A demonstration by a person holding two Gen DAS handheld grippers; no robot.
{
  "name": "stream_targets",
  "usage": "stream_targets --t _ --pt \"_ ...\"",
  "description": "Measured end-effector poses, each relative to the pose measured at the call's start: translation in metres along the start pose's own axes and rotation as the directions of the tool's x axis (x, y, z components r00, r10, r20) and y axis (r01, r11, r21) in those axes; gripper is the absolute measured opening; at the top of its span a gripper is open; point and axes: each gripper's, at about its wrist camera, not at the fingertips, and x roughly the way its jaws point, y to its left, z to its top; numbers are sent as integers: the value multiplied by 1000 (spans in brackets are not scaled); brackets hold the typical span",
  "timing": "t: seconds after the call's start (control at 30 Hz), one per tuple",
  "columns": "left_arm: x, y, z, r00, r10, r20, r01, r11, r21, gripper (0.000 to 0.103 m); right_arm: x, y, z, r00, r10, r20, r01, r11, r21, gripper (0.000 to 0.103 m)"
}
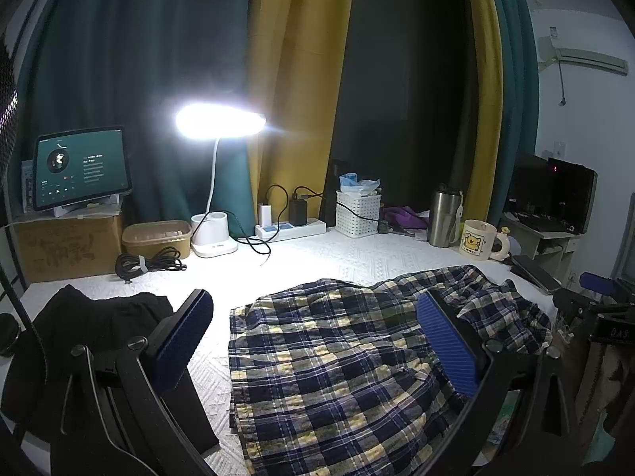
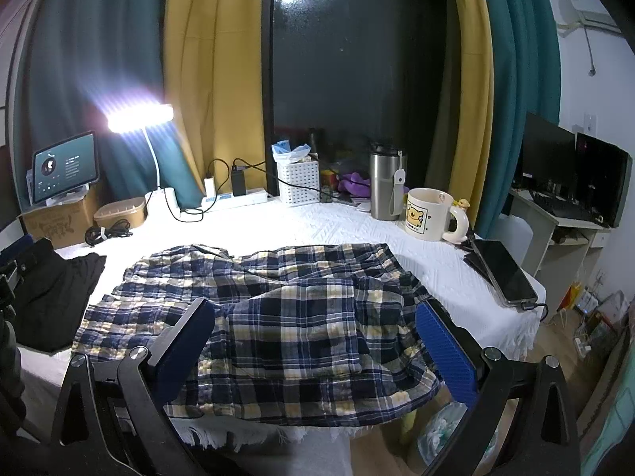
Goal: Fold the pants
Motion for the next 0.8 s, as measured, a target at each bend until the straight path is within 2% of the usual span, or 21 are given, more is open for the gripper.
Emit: stream_targets --t 0.8 --pt "-2 -3 0 1000 -3 0 3 1000 4 102 0 0 0 1000 -1 -1 1 1000 -1 102"
